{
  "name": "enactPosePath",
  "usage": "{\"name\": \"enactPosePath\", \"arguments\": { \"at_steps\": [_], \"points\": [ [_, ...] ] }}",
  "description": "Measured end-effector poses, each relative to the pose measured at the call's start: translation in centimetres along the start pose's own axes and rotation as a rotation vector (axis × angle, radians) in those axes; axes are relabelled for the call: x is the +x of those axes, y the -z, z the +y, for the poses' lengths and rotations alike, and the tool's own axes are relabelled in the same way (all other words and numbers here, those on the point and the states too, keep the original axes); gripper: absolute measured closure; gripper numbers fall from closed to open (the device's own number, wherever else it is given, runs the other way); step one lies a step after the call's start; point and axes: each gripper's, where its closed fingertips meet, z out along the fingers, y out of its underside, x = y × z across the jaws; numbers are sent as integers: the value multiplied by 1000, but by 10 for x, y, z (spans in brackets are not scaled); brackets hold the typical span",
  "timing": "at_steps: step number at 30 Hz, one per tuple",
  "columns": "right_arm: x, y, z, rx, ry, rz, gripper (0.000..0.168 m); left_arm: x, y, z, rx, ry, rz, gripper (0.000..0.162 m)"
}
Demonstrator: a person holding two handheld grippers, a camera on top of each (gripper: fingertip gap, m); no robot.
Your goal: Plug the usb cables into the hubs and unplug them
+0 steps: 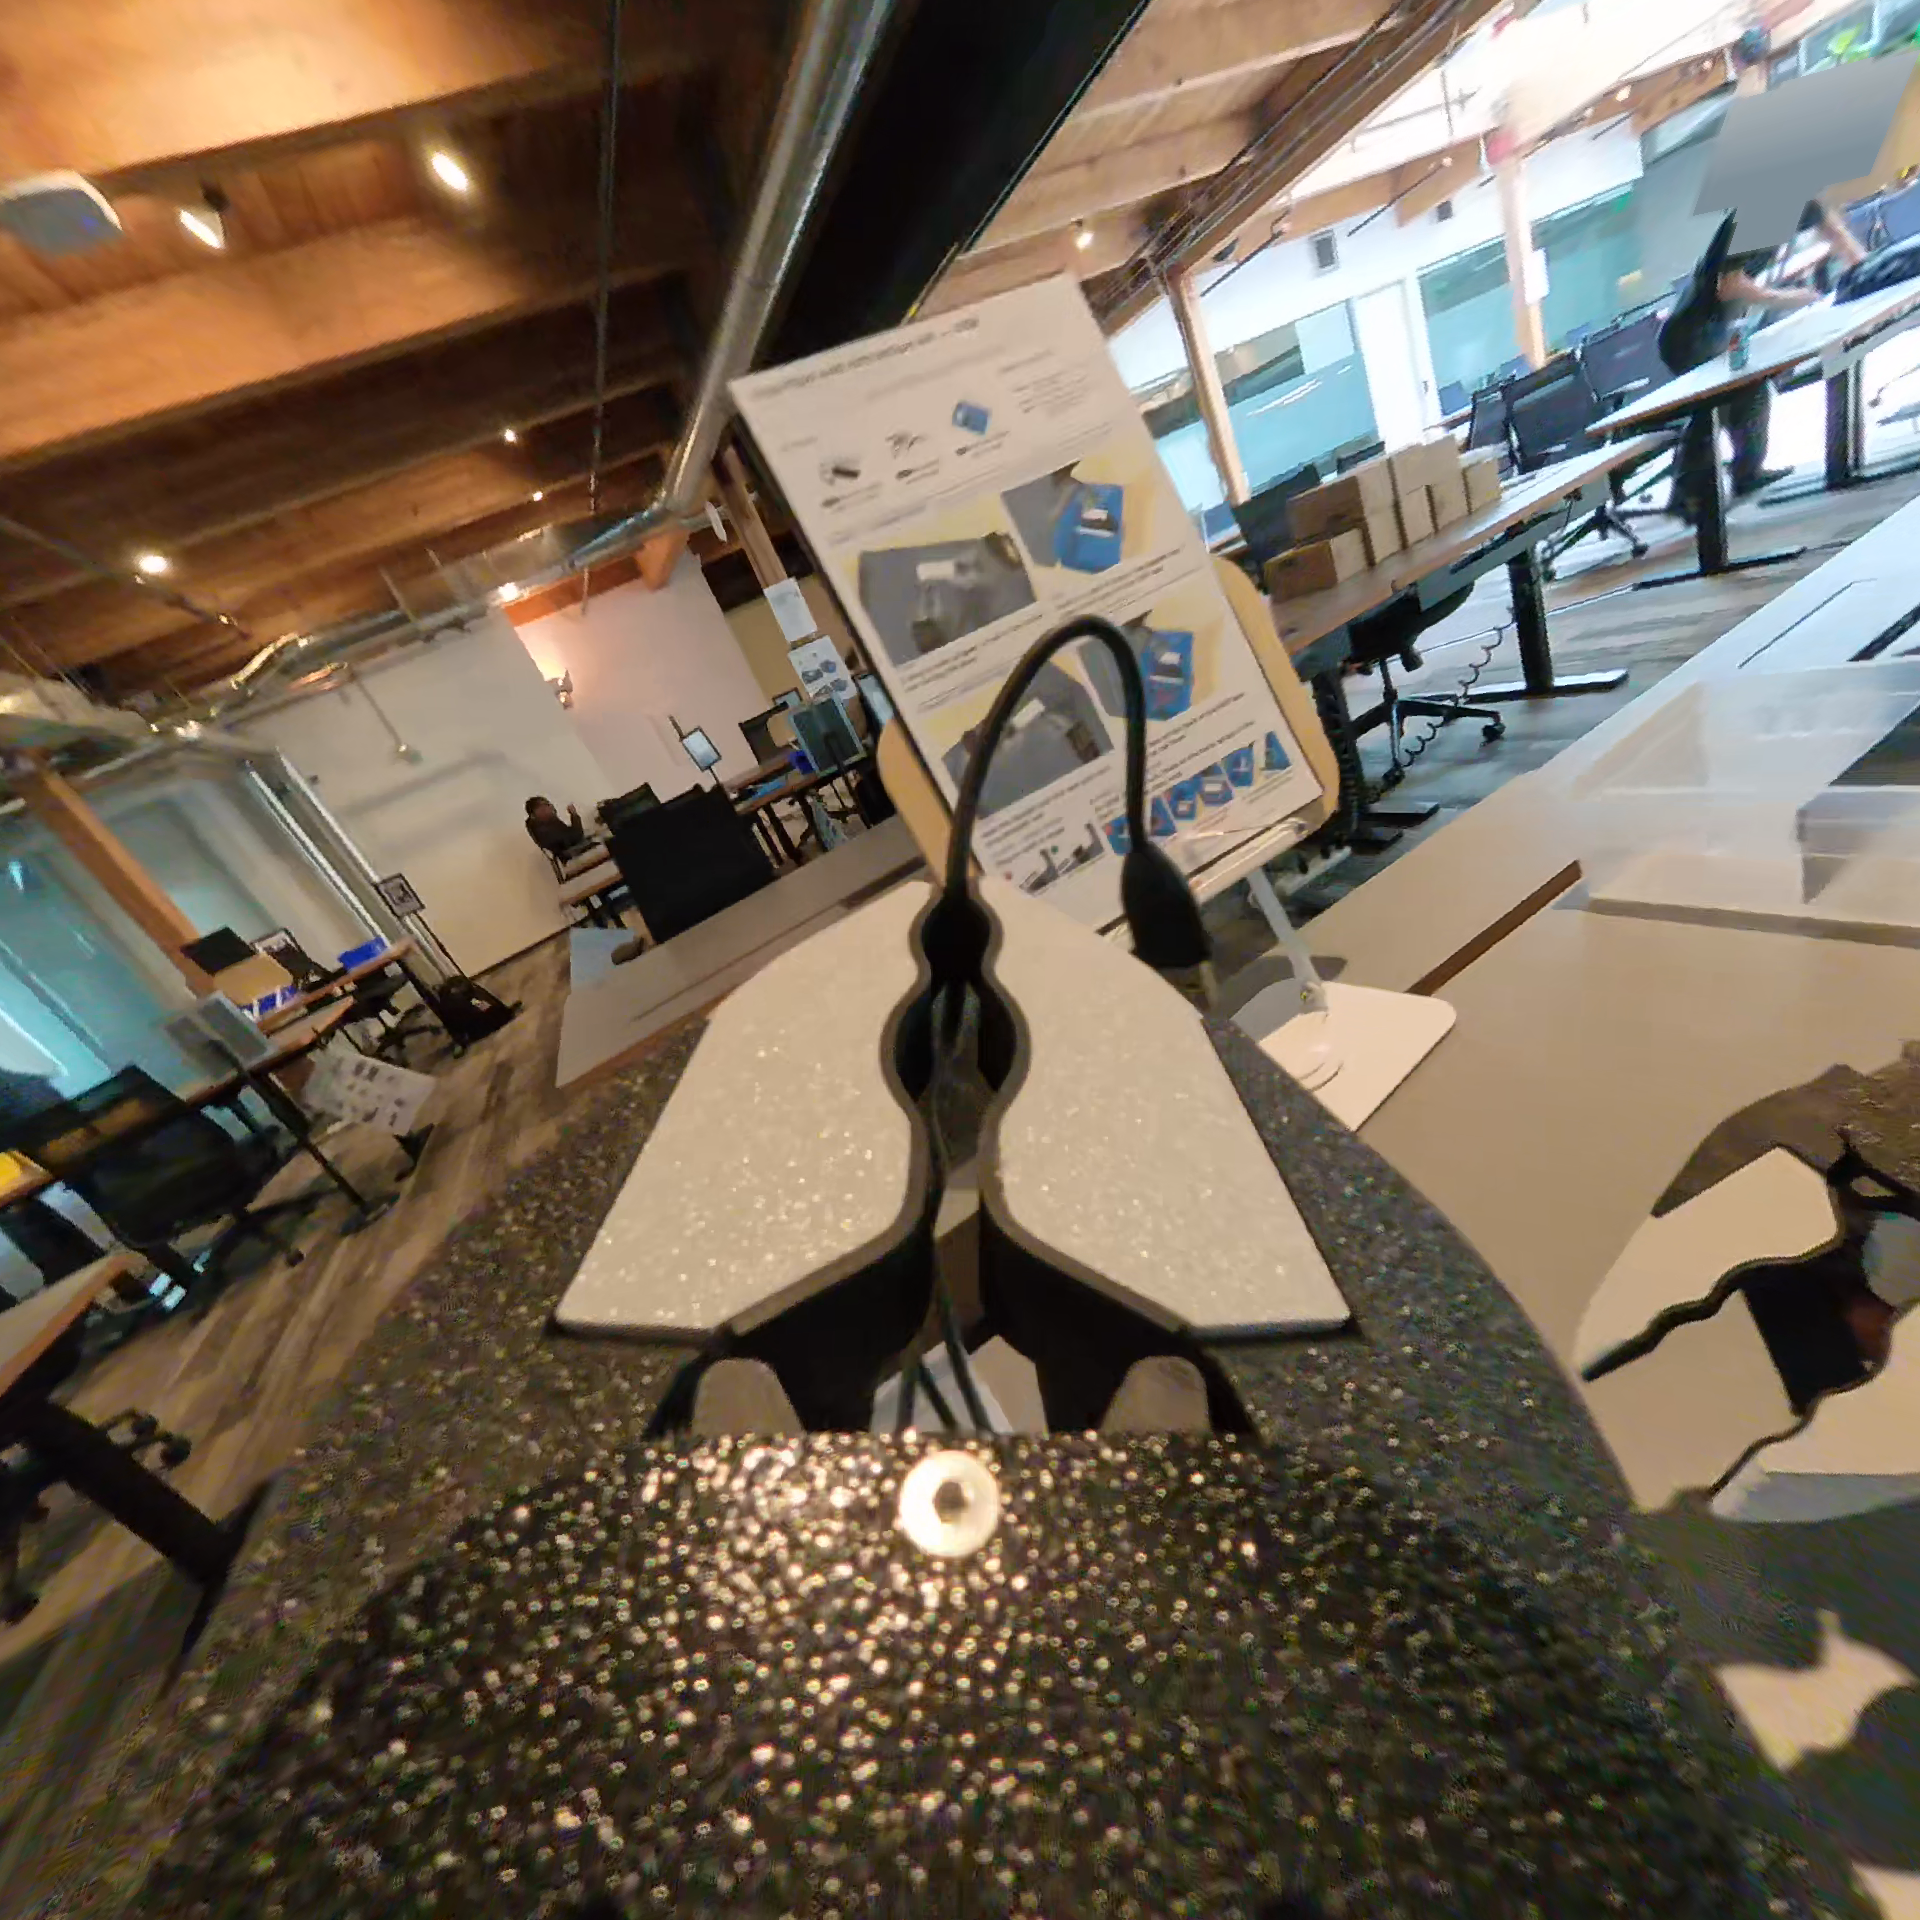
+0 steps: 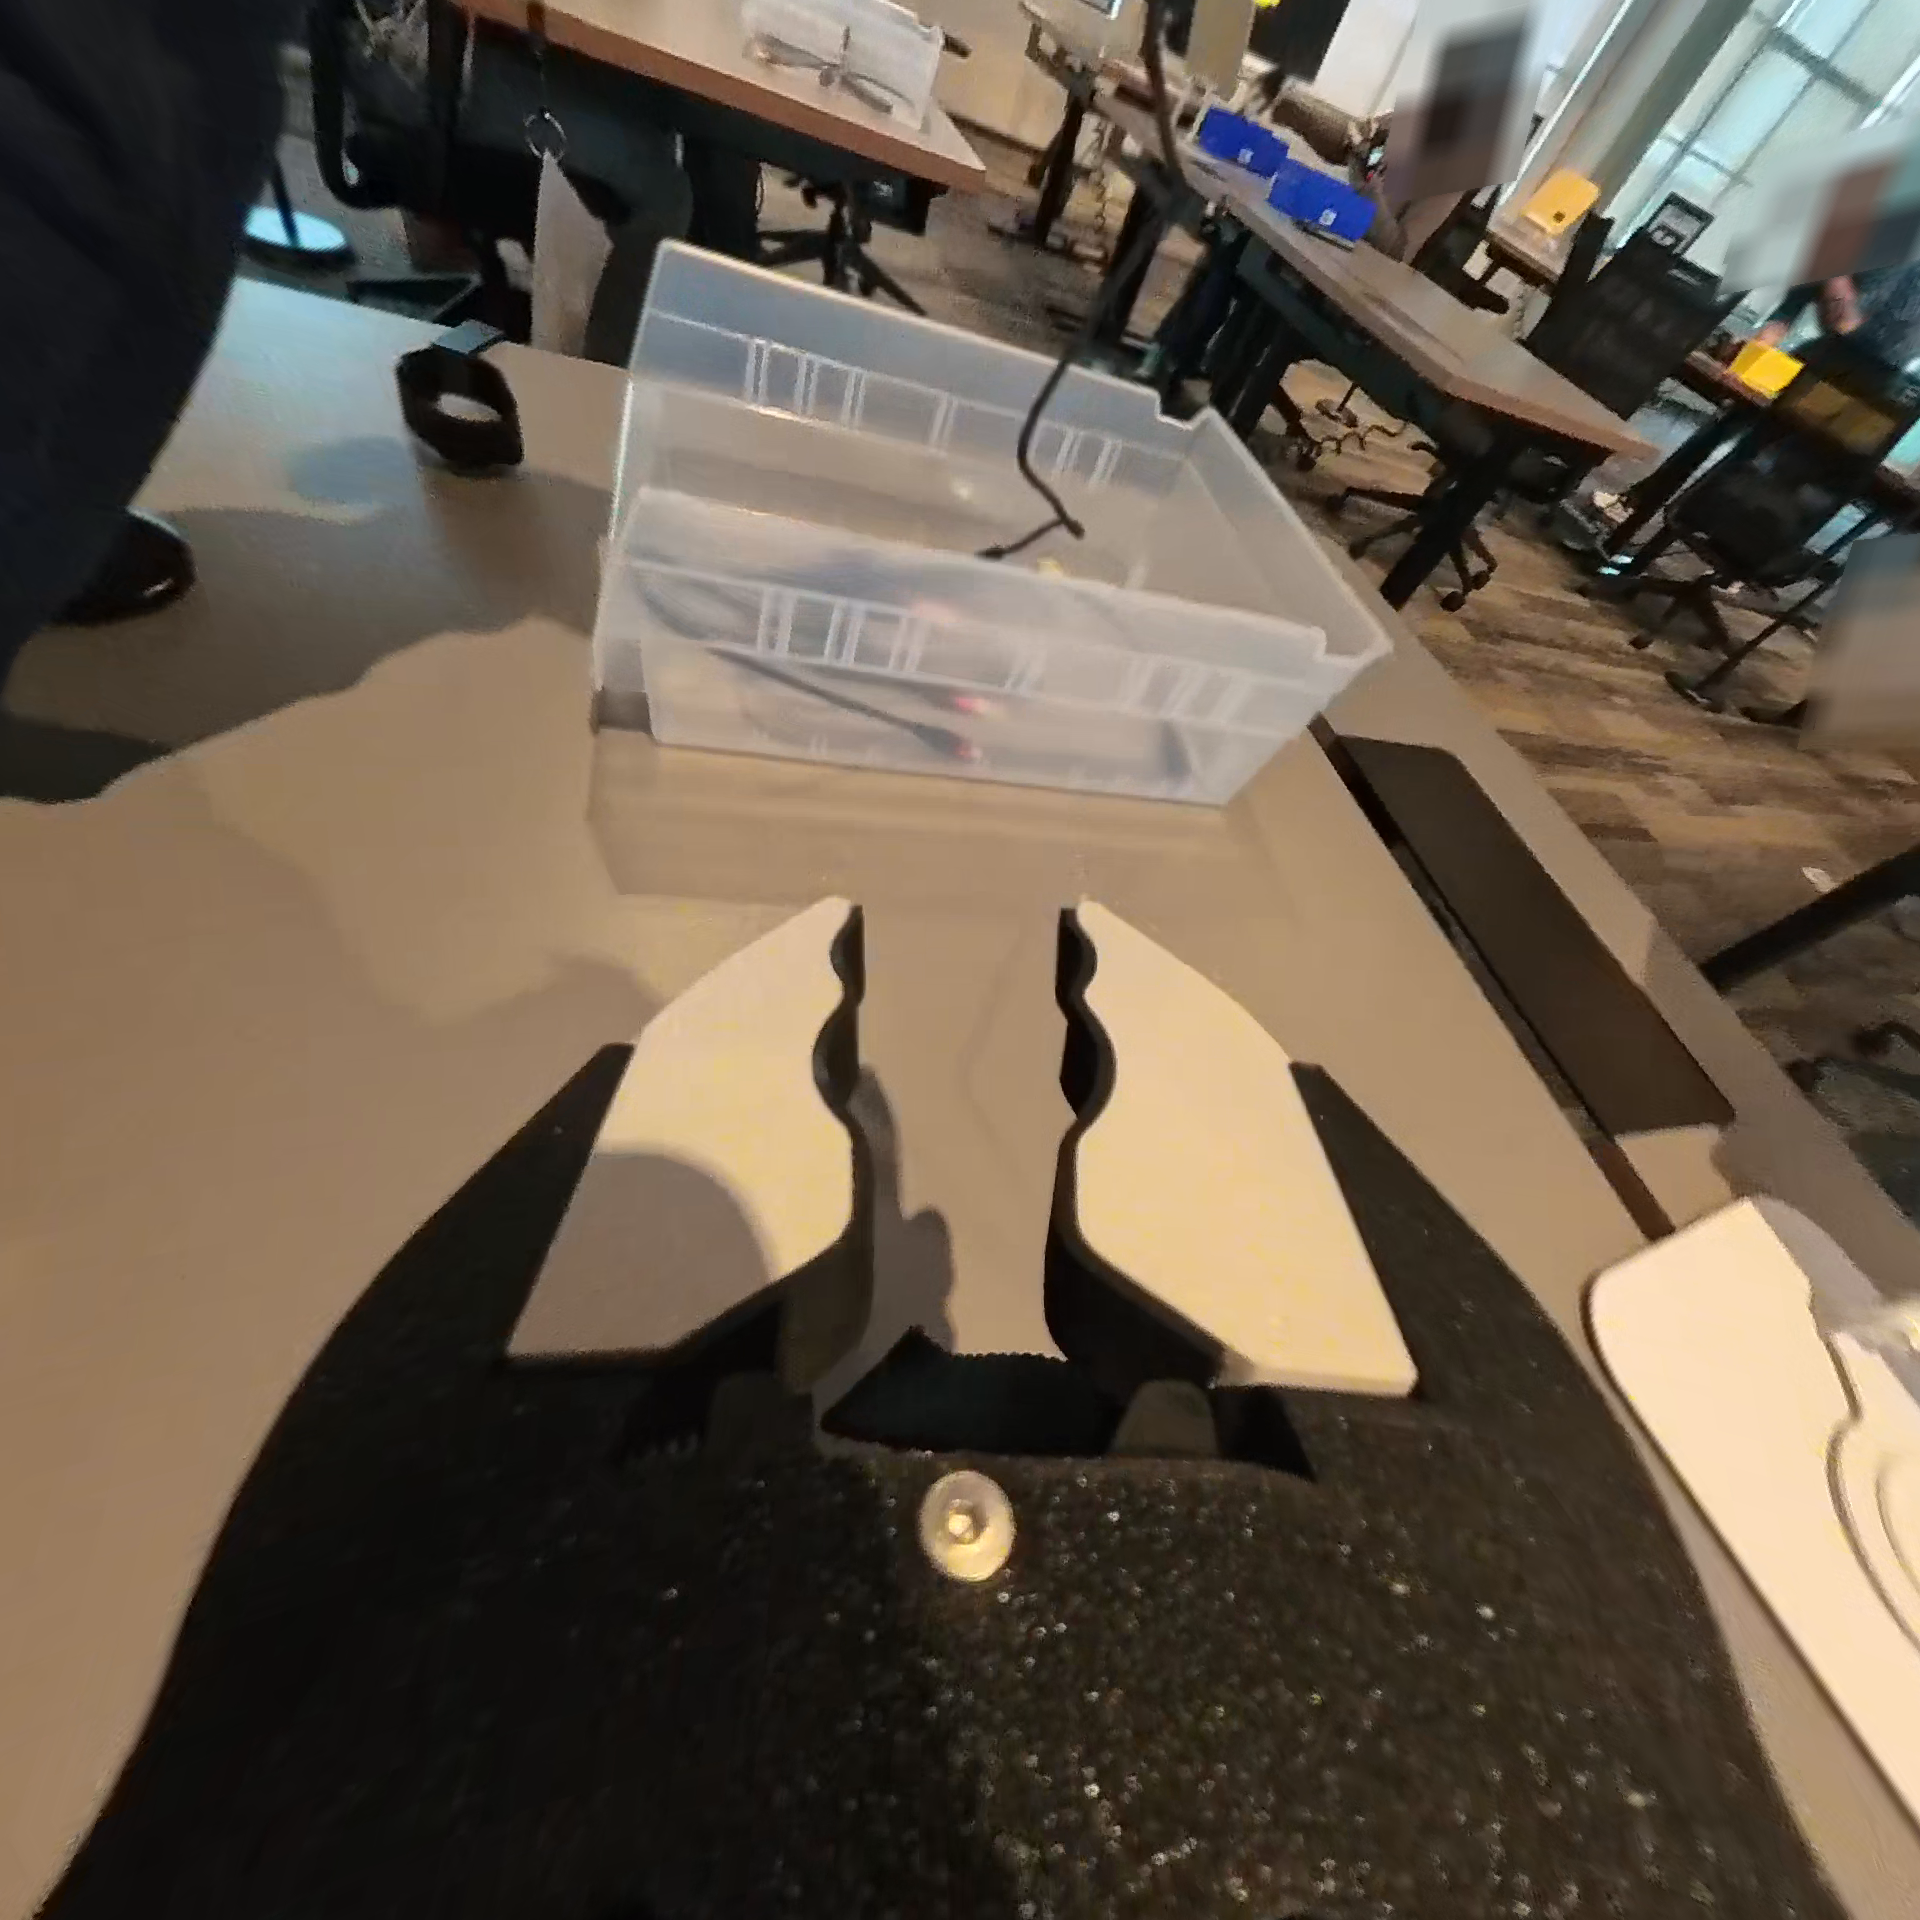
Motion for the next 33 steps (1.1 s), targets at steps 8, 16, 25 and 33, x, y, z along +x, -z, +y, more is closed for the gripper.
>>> {"name": "enactPosePath", "arguments": {
  "at_steps": [8,16,25,33],
  "points": [
    [-3,62,58,9,-124,54,135,24,-11,-10,-36,-38,-18,160],
    [-13,53,50,-18,-104,-16,134,8,-6,12,-80,2,-47,160],
    [-10,-53,-32,-116,147,-92,128,-39,36,3,-33,0,-175,159],
    [13,-173,-72,-231,208,-142,122,-67,72,1,36,84,-205,159]
  ]
}}
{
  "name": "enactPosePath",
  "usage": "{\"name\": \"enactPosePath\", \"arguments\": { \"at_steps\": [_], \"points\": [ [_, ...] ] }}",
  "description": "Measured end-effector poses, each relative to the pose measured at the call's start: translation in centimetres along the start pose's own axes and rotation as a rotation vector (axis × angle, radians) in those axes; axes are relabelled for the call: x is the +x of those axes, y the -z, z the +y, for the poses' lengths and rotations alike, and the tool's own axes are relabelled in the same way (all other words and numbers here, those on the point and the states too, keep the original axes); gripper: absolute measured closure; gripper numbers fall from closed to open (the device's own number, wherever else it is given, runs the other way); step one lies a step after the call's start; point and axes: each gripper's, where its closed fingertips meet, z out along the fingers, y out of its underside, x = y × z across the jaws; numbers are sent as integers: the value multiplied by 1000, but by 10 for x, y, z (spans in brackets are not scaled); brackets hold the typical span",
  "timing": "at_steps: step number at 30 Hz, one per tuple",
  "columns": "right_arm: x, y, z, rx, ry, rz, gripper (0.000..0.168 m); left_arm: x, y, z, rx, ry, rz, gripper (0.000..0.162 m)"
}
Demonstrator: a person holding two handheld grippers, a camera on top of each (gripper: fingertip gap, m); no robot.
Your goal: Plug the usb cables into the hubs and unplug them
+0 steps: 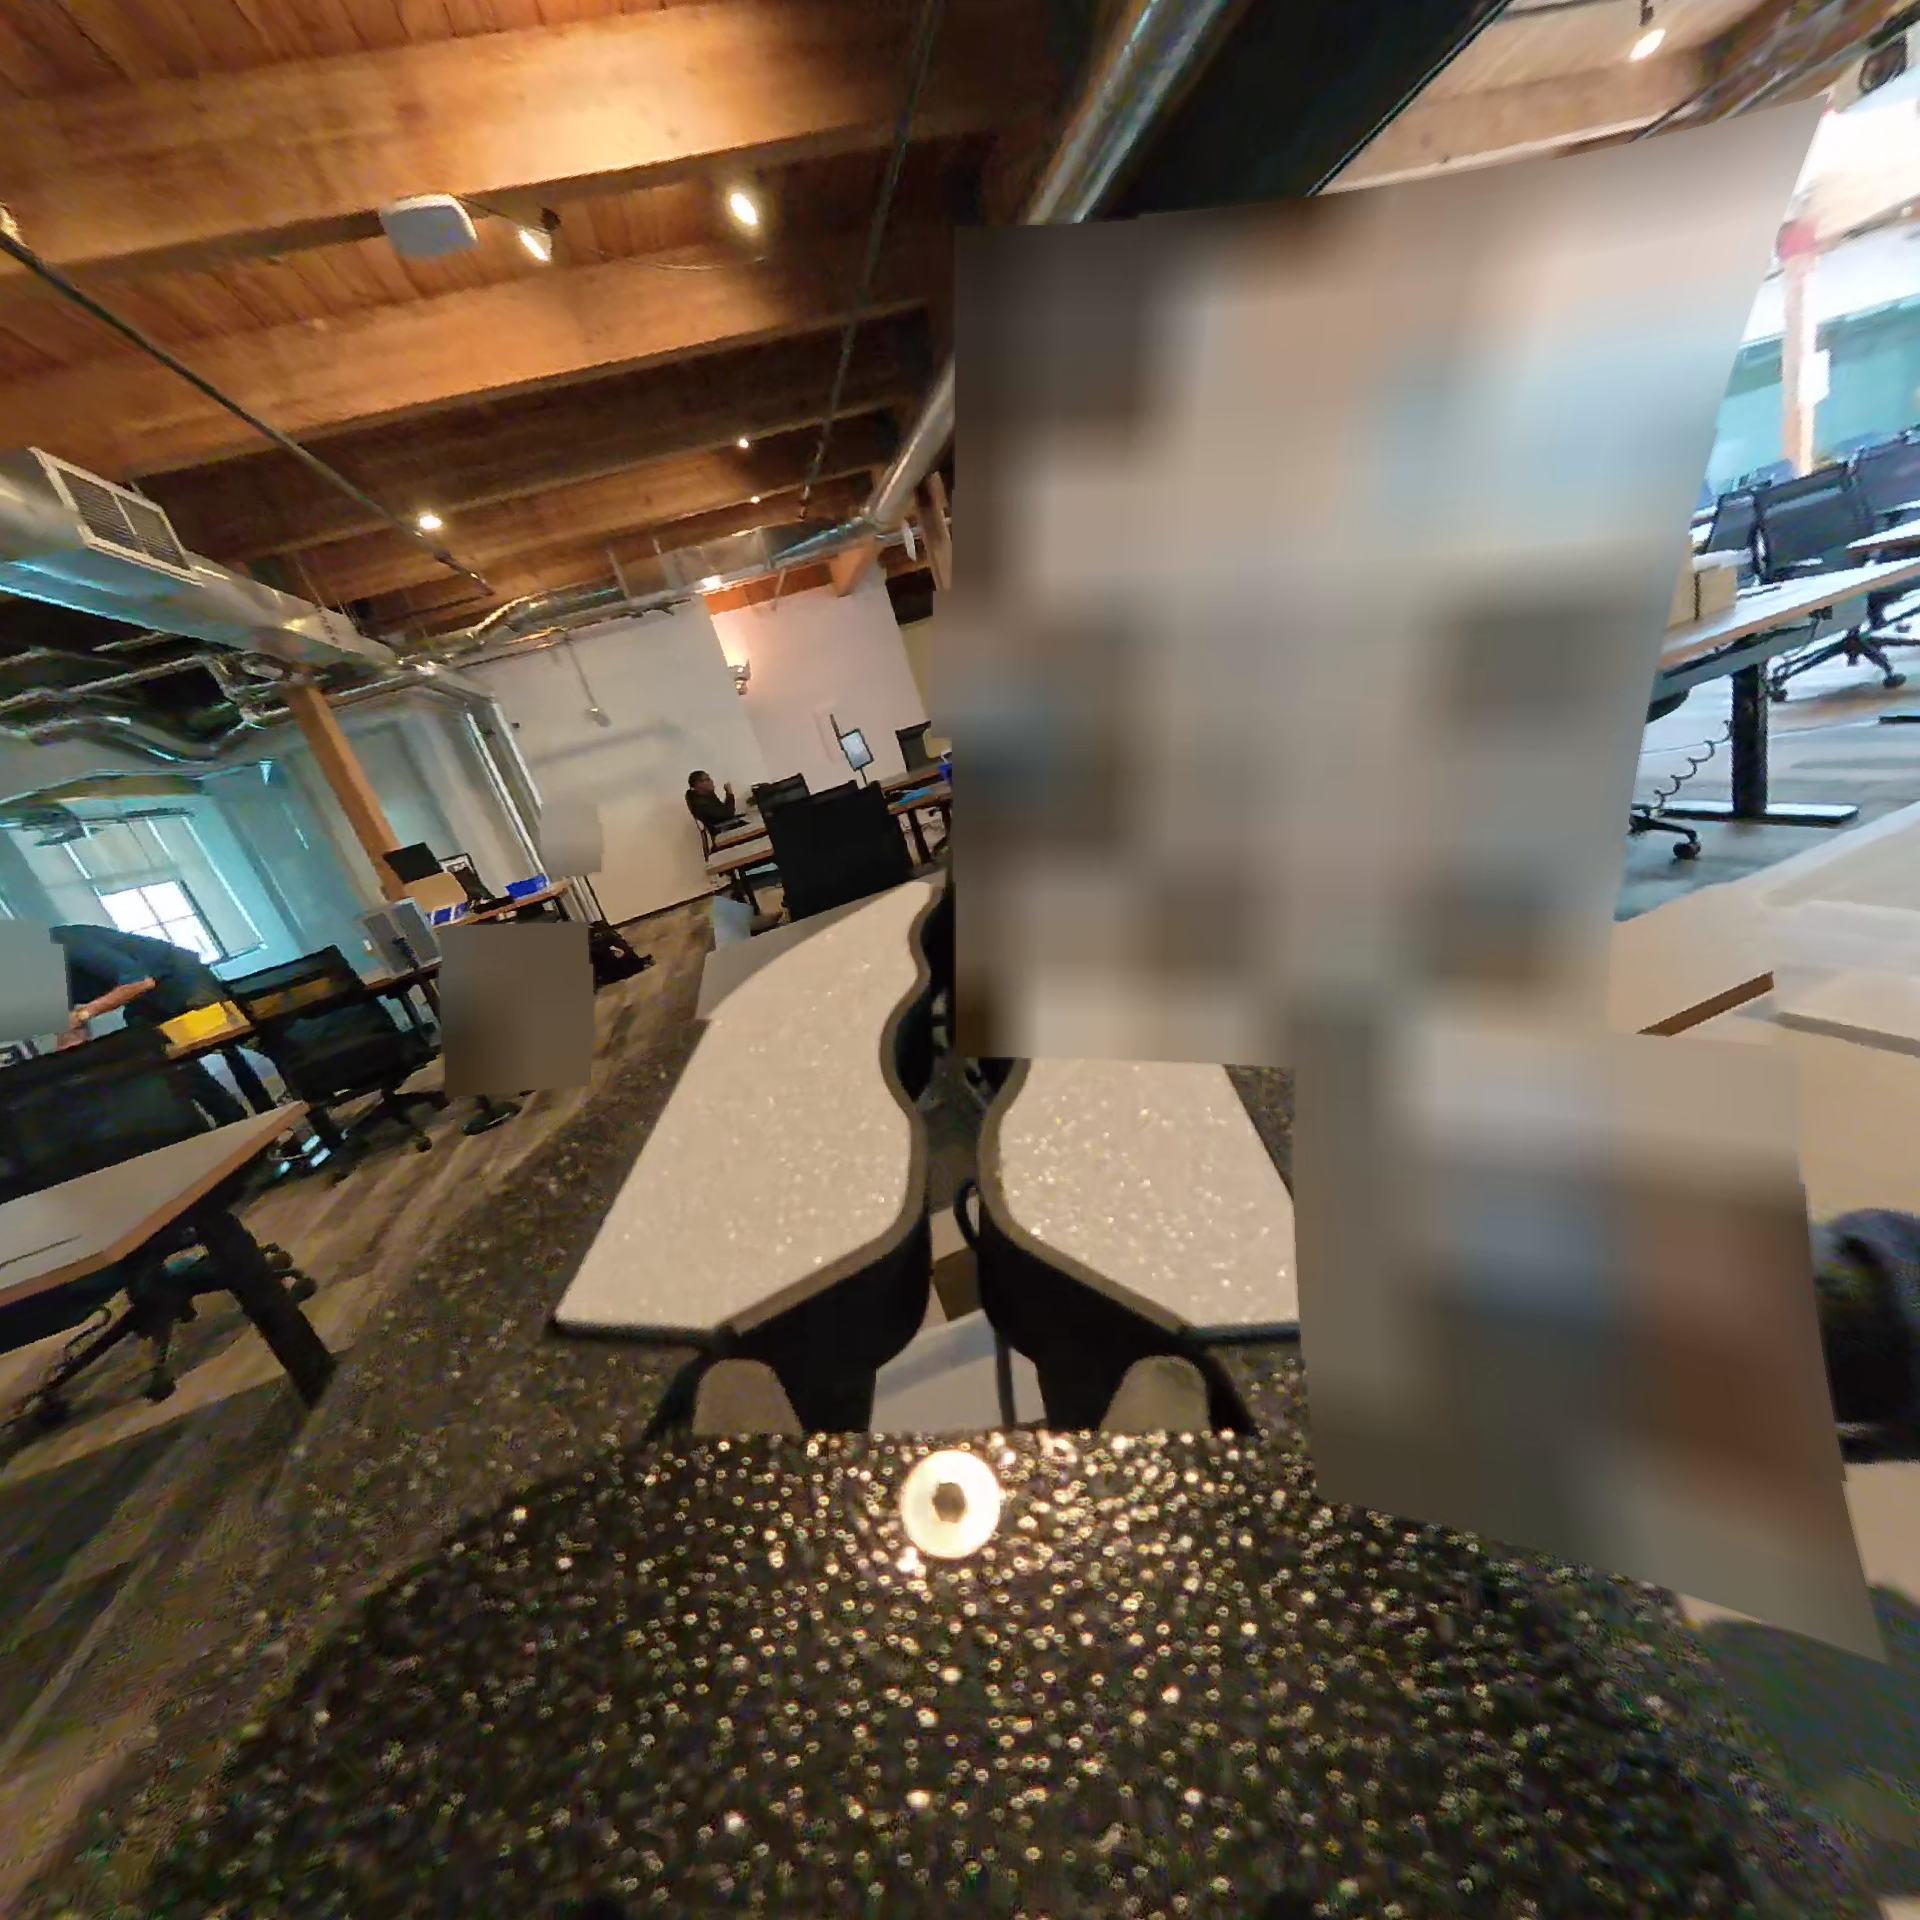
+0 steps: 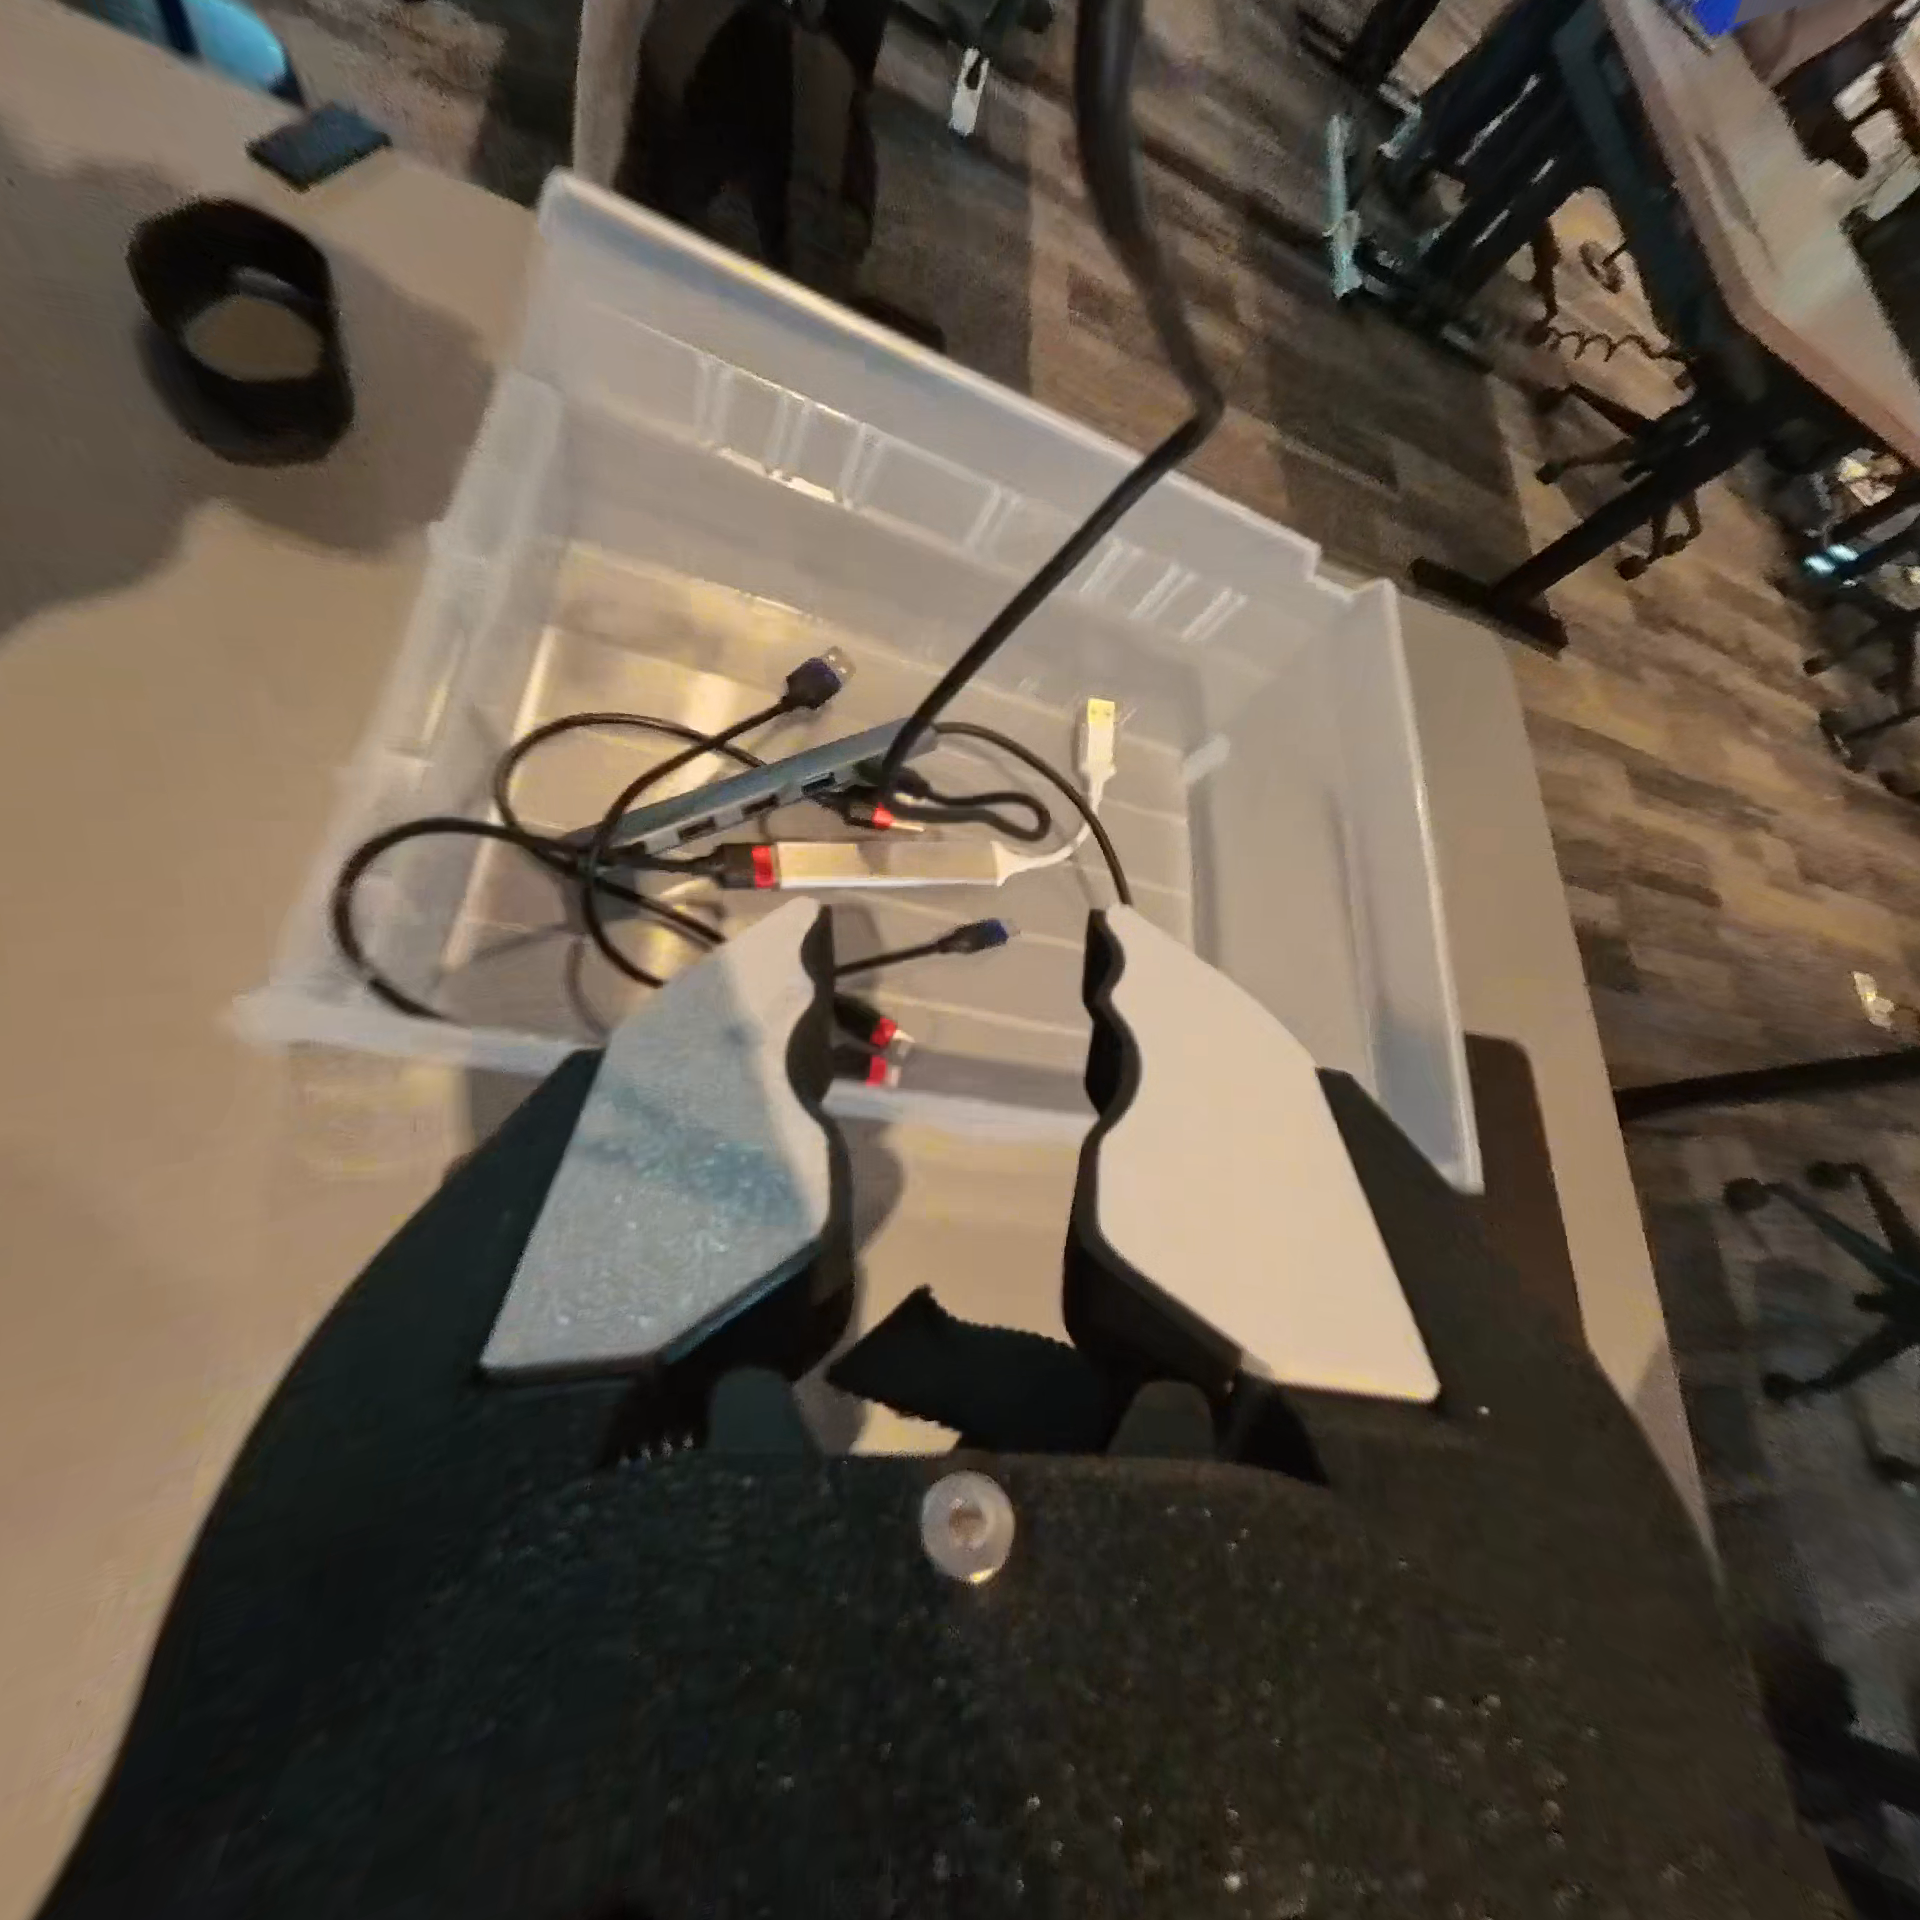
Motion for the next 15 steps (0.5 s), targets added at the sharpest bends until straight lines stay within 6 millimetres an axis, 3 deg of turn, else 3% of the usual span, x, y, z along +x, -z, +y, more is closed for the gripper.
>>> {"name": "enactPosePath", "arguments": {
  "at_steps": [4,8,15],
  "points": [
    [-2,-34,-4,-50,127,-68,122,-6,5,0,21,33,9,160],
    [-8,-41,-18,-44,158,-78,121,-11,7,3,27,61,13,159],
    [-9,-52,-16,-154,82,-89,114,-3,6,-4,52,84,39,159]
  ]
}}
